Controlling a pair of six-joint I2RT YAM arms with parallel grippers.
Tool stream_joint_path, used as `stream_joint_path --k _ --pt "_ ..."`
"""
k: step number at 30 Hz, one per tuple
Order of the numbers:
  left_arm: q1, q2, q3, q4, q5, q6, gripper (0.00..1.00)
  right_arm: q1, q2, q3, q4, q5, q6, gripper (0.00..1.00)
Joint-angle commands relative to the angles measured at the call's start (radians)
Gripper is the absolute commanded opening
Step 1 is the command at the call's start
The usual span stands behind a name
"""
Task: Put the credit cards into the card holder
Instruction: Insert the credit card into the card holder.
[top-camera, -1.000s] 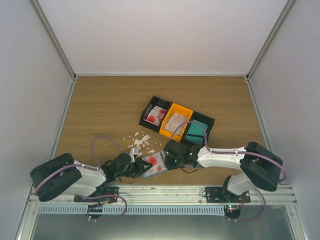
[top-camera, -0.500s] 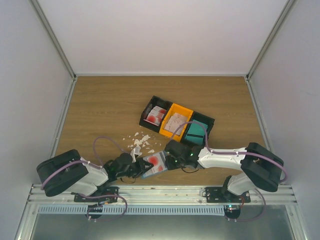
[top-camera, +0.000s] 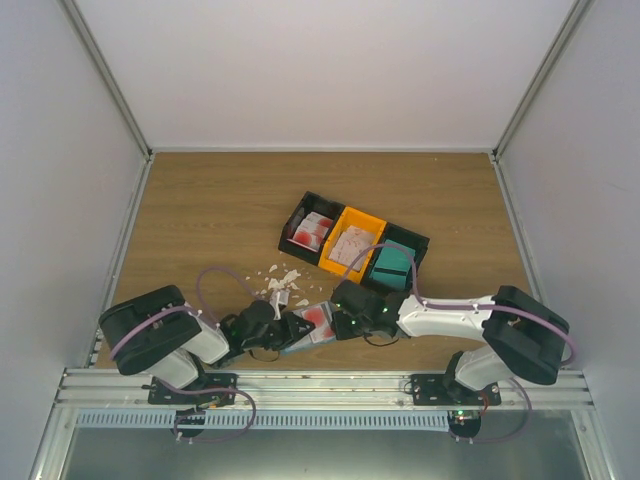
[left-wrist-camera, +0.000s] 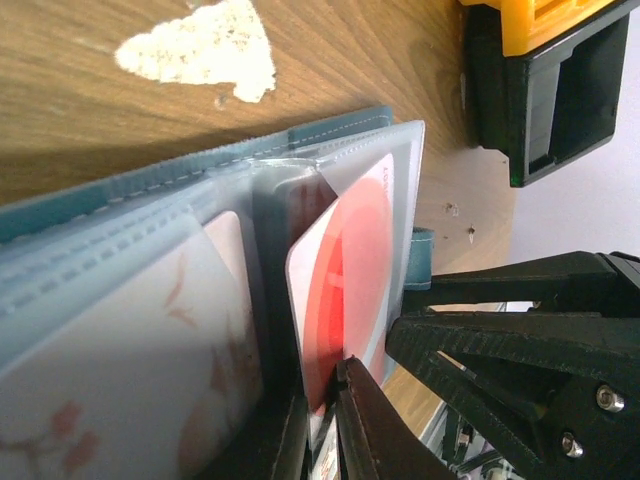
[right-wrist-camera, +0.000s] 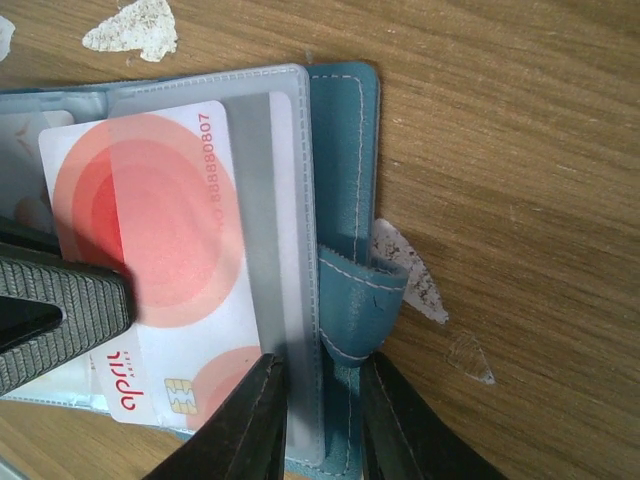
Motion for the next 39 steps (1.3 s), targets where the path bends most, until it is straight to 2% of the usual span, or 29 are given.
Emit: stream_joint_path --k 1,12,15,20,30,39 --pt "-0.011 0.072 0.043 -0.094 0.026 0.064 0.14 0.02 0.049 -0.042 -0.05 -0.055 0.013 0.21" --pt "-0.01 -0.08 0.011 -0.25 -0.001 0.095 0.36 0.02 0.015 -0.034 -0.078 -0.03 0.024 0.22" --pt "-0.011 -0.097 0.014 -0.293 -0.013 0.095 0.4 0.02 -0.02 -0.039 -0.06 -0.036 0.028 0.28" --pt "-0.01 -0.08 0.038 -0.317 -0.007 0.119 0.42 0.015 -0.052 -0.041 -0.031 -0.061 0.023 0.37" --pt "-0.023 0.006 0.17 -0.415 0.031 0.244 0.43 0.016 -0.01 -0.035 -0.009 -0.079 -0.004 0.37" --pt "-0.023 0.013 0.24 -0.542 0.02 0.329 0.46 0.013 -0.027 -0.02 -0.07 -0.005 0.016 0.37"
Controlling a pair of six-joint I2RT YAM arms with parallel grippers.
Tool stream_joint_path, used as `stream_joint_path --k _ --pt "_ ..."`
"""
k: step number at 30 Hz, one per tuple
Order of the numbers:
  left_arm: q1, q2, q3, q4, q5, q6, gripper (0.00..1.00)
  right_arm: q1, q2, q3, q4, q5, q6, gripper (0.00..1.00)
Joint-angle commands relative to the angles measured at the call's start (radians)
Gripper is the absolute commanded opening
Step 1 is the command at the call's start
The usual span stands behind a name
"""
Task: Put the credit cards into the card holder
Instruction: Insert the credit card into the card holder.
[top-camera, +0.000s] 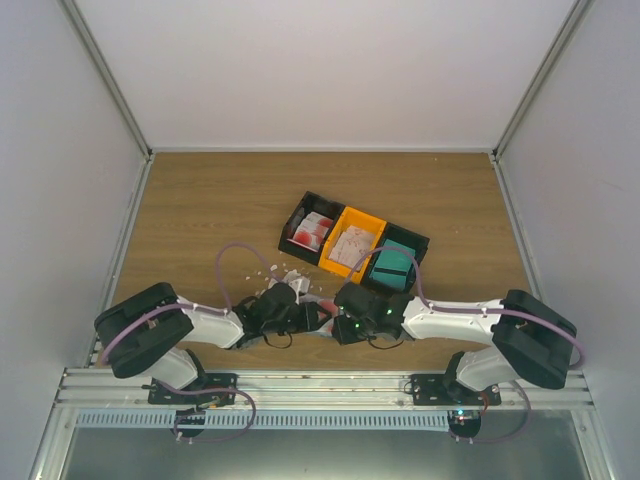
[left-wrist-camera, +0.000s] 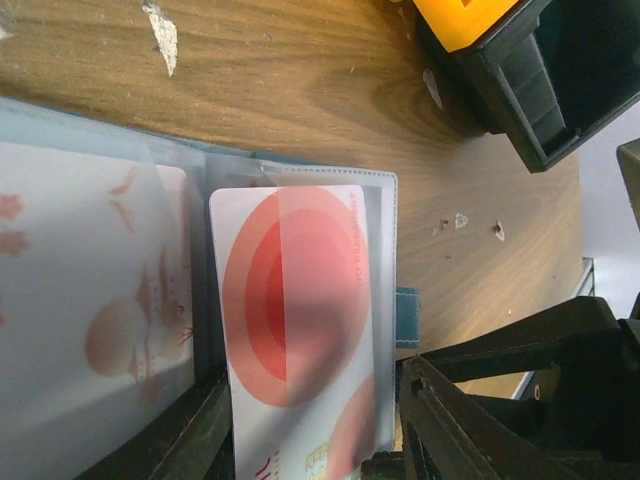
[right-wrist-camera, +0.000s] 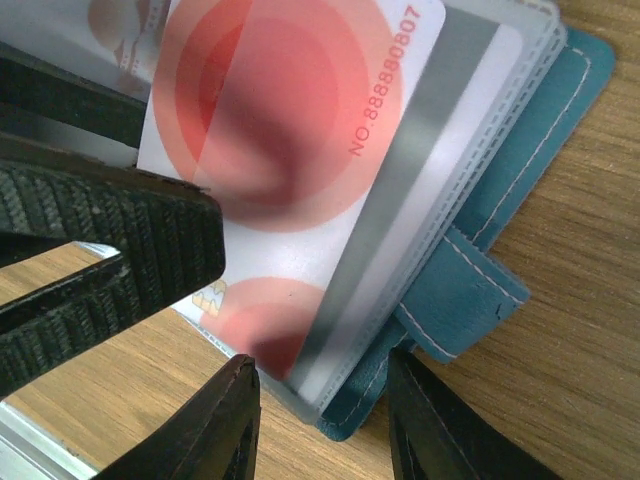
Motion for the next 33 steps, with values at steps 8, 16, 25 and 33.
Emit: stream_joint_path --k 8,16,25,33 --pt "-0.021 -0.095 0.021 -0.333 0.01 0.075 0.56 -0.008 0.005 -0.016 -0.001 0.025 0.034 0.36" --pt "-0.019 -0.135 0.15 -0.607 -0.04 0.181 0.63 -0.024 0.0 -0.035 0.01 0.014 0.044 0.34" --pt "-0.013 -0.184 0.148 -0.663 -0.037 0.189 0.64 -0.027 -0.002 -0.041 0.041 -0.003 0.037 0.33" --pt "0.025 -0.29 0.141 -0.715 -0.061 0.196 0.55 -0.041 -0.009 -0.049 0.06 -0.002 0.036 0.3"
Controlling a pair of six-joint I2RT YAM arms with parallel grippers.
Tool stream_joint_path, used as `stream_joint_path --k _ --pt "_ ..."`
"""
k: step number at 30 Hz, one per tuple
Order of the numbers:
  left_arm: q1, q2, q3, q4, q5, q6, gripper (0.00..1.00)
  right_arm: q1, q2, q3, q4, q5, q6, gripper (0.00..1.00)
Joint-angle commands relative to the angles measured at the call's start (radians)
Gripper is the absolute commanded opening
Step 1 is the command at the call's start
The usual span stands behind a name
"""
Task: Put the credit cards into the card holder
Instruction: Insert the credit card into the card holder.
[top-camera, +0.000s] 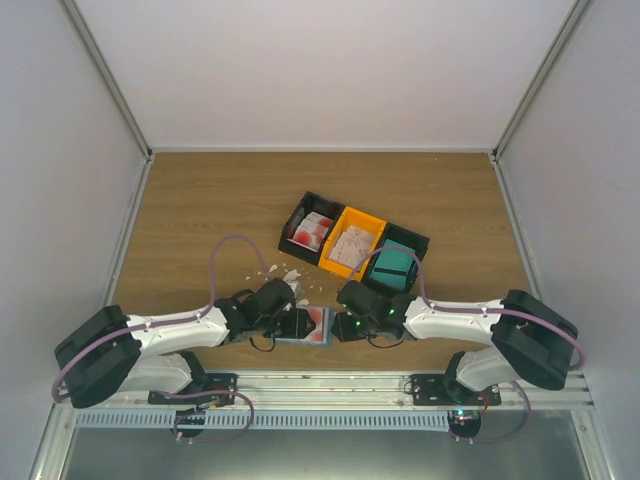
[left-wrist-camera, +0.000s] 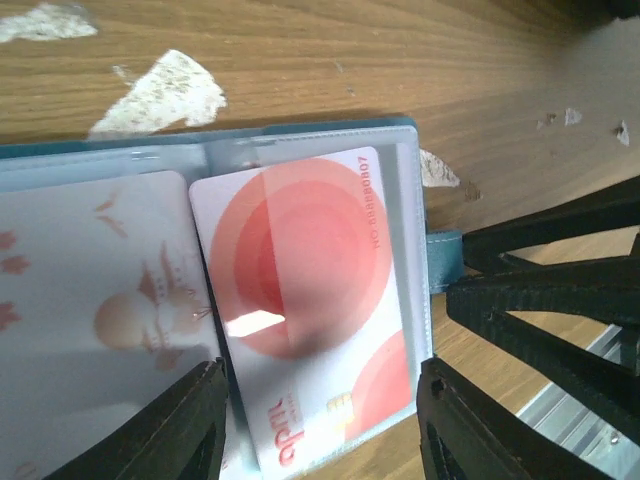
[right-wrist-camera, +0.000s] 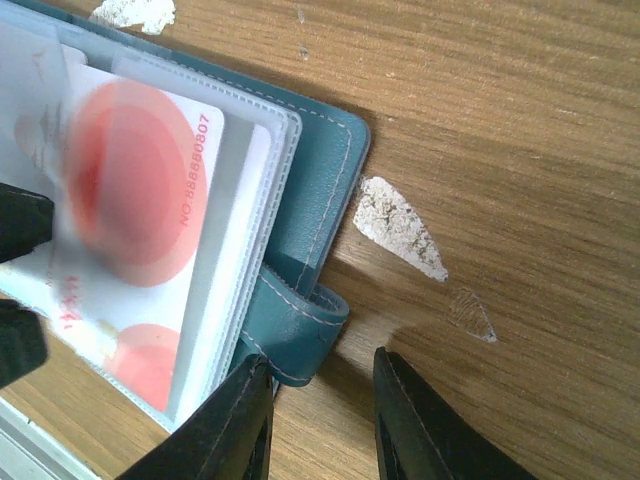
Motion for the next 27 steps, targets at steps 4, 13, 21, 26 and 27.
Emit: stream_joint_path --k 4,13,21,26,27 --pt "0.014 -0.036 0.067 -0.157 -0.068 0.066 0.63 -0.014 0.0 -0.023 0.005 0.013 0.007 0.3" --pt "0.015 0.031 0.053 -0.089 -0.029 0.071 0.46 -0.014 0.023 -0.014 0.05 -0.035 -0.029 0.29" --pt "0.015 0.114 0.056 -0.027 0.008 0.08 0.39 -0.014 0.048 -0.009 0.077 -0.07 -0.055 0.29" --pt "0.014 0.124 0.057 -0.006 0.026 0.093 0.31 -0.014 0.054 -0.006 0.083 -0.078 -0.065 0.29" --pt "0.014 0.122 0.057 0.001 0.031 0.097 0.31 -0.014 0.055 -0.004 0.081 -0.079 -0.067 0.29"
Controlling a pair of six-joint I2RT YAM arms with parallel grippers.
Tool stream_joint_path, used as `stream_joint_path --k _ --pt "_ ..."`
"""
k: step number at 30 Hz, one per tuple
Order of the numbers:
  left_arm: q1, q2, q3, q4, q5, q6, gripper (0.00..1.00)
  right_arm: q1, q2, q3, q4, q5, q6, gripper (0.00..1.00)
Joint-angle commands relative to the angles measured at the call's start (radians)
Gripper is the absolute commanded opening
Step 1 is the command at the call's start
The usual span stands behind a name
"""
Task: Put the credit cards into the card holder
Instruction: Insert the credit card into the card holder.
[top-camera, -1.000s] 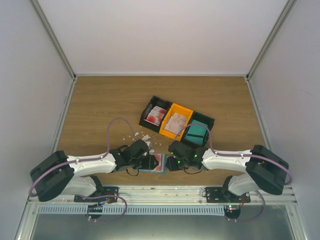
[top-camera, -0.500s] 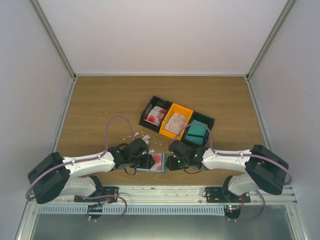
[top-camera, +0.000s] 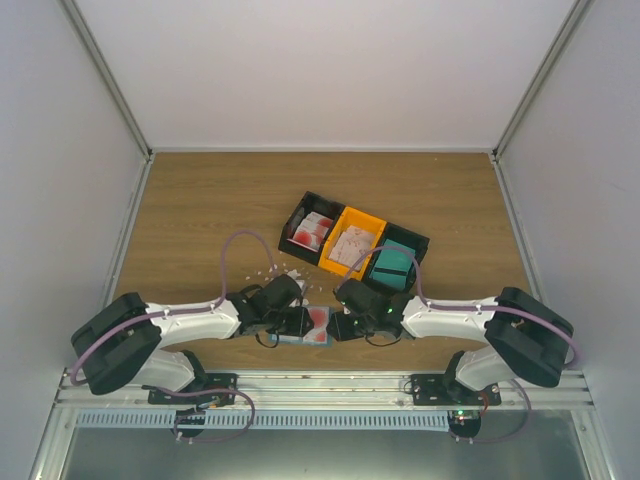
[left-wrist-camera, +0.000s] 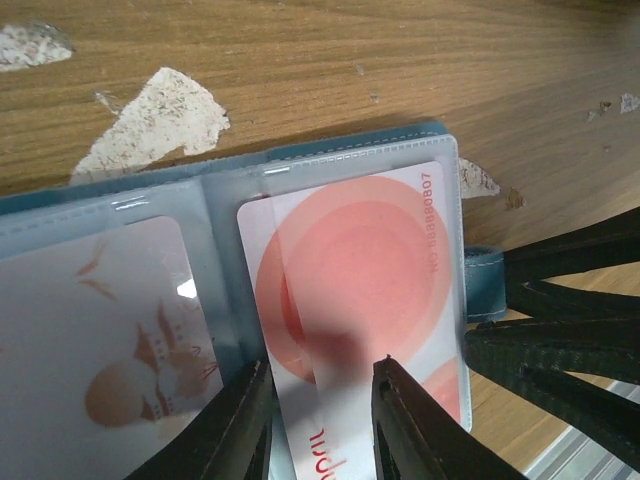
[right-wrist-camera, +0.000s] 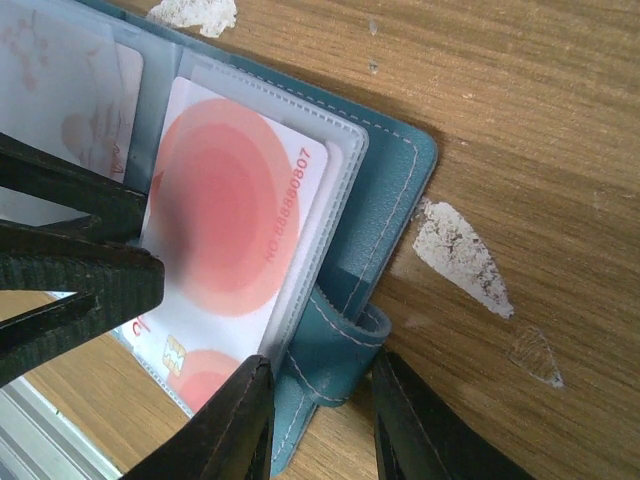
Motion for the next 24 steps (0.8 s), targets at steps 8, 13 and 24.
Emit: stream_joint_path --k 8,13,24 --pt "0.002 -0.009 -0.022 0.098 0.066 0.063 0.31 -0.002 0.018 0.01 -0.021 0.012 -0.022 0.29" --pt "0.003 -0.092 -0.011 0.037 -0.007 0.069 0.39 -0.004 -0.069 0.014 -0.084 0.091 0.004 0.3" --pt "0.061 -0.375 -0.045 -0.137 -0.238 0.021 0.69 0.006 -0.097 0.092 -0.159 0.153 -0.045 0.39"
